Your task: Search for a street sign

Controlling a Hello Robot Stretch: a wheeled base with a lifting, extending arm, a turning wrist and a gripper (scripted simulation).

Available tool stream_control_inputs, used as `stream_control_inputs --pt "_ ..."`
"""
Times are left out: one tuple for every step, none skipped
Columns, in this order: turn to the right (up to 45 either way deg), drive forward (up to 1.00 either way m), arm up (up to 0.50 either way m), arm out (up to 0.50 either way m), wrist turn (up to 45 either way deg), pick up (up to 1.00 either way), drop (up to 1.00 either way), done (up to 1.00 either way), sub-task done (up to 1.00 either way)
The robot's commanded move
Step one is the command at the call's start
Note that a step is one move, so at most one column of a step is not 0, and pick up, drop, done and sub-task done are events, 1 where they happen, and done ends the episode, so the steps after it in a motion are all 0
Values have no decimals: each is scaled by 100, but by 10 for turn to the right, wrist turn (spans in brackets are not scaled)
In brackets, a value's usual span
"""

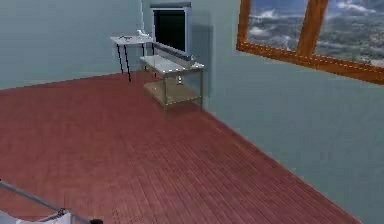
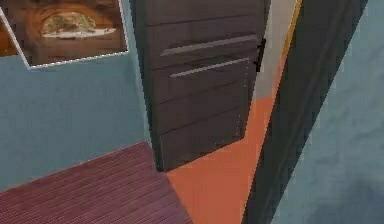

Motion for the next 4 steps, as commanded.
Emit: stream_control_inputs --pt "-450 0 0 0 0 0 0 0 0" --pt "-450 0 0 0 0 0 0 0 0" --pt "-300 0 0 0 0 0 0 0 0" --pt "0 100 0 0 0 0 0 0 0"
